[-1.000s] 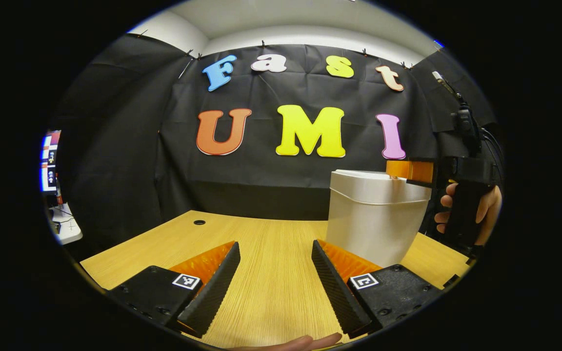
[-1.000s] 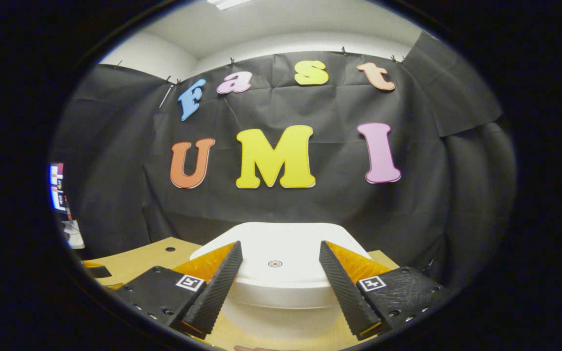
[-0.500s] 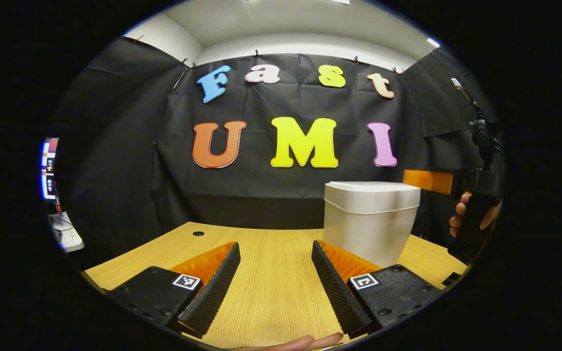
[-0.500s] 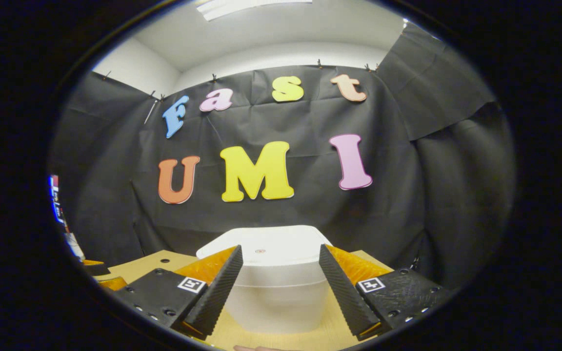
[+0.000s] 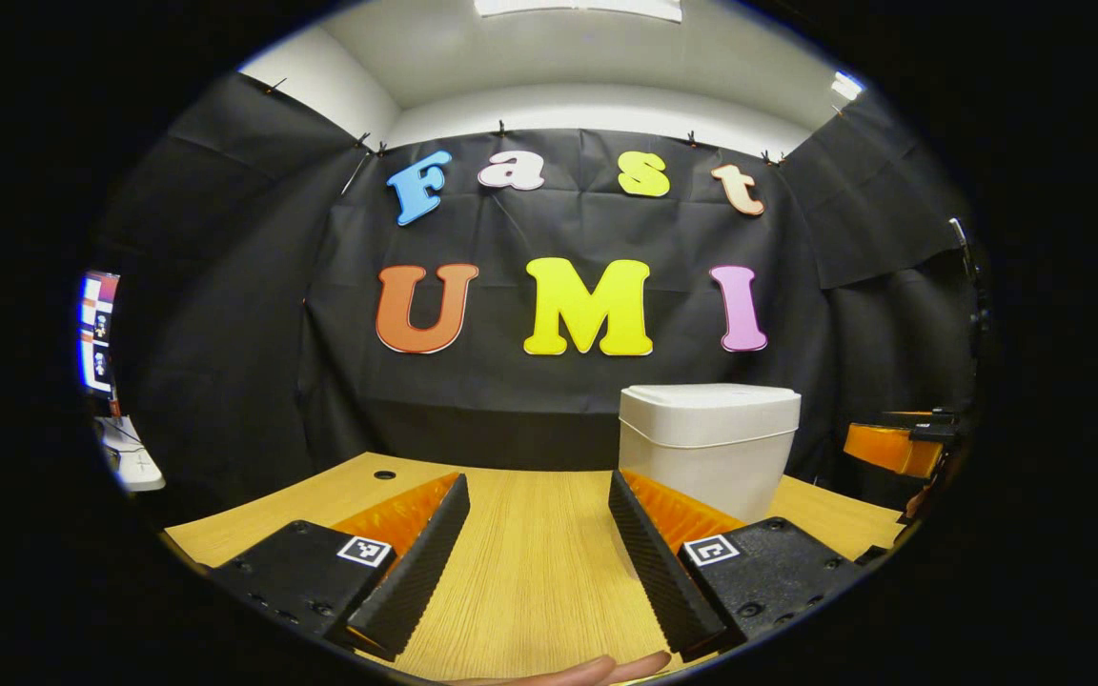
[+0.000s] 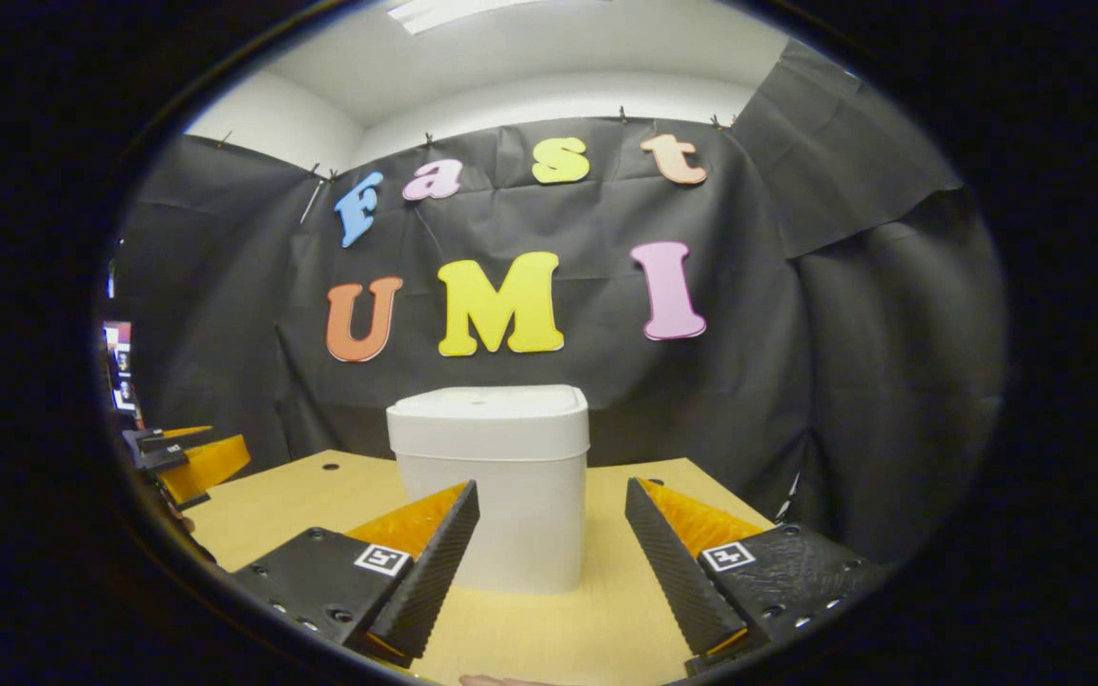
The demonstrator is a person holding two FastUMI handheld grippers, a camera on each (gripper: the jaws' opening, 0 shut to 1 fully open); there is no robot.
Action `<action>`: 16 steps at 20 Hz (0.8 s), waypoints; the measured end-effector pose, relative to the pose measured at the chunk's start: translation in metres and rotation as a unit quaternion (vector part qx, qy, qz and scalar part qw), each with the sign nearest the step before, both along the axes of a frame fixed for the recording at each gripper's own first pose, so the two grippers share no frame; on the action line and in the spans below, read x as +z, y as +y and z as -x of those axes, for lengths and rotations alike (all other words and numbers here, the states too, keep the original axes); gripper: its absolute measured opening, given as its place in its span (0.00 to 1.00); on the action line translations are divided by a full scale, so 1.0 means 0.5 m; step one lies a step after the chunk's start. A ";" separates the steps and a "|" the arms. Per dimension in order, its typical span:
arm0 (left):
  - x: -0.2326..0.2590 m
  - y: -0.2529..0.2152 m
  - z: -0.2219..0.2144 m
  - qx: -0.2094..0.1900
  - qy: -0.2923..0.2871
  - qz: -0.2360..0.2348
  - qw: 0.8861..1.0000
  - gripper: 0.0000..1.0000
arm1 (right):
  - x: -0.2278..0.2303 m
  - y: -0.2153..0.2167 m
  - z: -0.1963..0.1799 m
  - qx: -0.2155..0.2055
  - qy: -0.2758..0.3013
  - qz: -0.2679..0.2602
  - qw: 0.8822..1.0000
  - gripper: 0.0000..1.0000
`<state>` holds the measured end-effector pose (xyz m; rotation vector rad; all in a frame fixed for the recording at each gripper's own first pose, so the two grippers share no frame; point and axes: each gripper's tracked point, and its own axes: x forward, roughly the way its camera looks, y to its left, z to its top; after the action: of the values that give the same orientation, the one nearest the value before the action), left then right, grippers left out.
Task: Press the lid of the desktop garbage bin to open it, pick up the crumpled paper on the desktop and throw it into the bin, then pick up the pop can on the desktop and drop it into the bin, and finally close the garbage bin lid.
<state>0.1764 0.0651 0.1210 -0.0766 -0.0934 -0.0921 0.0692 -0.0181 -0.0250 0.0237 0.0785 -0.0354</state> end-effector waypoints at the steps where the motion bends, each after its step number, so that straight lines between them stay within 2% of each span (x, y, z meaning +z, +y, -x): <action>1: 0.003 -0.007 0.003 -0.001 -0.002 0.000 1.000 0.95 | -0.018 -0.005 0.015 0.001 0.010 0.010 1.000 0.91; 2: 0.003 -0.013 0.007 -0.004 -0.005 0.002 1.000 0.95 | -0.025 -0.007 0.028 0.005 0.013 0.016 1.000 0.95; 5: 0.012 -0.035 0.011 -0.012 -0.012 -0.001 1.000 0.95 | -0.030 -0.006 0.056 0.022 -0.001 0.034 0.999 0.95; 11: 0.001 -0.053 0.014 -0.019 -0.002 0.003 1.000 0.95 | -0.005 0.000 0.072 0.014 -0.029 0.048 0.998 0.96; 16: -0.006 -0.058 0.011 -0.023 0.001 0.004 1.000 0.95 | -0.027 0.004 0.068 0.012 -0.005 0.040 0.999 0.97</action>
<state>0.1707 0.0363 0.1180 -0.0864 -0.0891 -0.1371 0.0353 -0.0161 -0.0384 -0.0561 0.0664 -0.0134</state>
